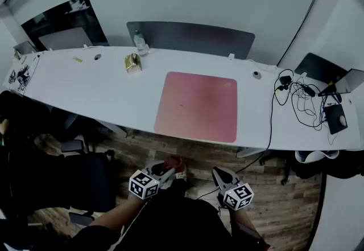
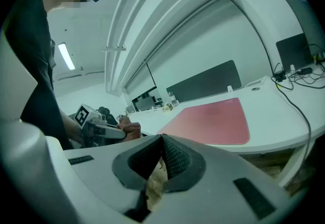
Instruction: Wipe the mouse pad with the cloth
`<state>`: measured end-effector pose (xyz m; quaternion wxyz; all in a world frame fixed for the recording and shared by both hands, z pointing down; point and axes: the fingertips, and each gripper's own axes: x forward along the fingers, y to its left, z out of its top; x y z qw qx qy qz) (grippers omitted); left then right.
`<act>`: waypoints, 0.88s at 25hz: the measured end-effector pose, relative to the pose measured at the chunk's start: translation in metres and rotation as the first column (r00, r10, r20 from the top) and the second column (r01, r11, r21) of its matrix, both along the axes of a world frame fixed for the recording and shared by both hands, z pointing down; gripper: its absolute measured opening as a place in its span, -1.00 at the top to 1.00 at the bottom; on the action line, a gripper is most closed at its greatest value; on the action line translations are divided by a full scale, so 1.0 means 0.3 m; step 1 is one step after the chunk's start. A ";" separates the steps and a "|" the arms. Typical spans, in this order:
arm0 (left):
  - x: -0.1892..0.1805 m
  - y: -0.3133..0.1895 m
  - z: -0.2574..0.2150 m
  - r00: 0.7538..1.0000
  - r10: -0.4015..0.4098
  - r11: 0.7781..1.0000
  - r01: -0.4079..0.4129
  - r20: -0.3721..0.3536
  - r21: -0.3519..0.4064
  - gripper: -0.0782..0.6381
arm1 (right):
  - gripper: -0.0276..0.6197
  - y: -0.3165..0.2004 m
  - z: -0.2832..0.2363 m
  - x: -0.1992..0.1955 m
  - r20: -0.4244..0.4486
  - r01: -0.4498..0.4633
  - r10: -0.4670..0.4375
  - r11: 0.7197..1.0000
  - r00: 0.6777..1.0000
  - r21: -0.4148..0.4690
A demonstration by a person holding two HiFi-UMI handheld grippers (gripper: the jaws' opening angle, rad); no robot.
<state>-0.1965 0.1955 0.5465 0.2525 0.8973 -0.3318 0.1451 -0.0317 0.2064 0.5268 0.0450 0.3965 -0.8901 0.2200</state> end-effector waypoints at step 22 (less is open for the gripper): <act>0.049 0.090 -0.055 1.000 0.011 0.999 -0.011 0.016 0.044 0.45 | 0.84 0.132 -0.040 0.054 0.004 -0.046 0.046 0.998 0.999 0.052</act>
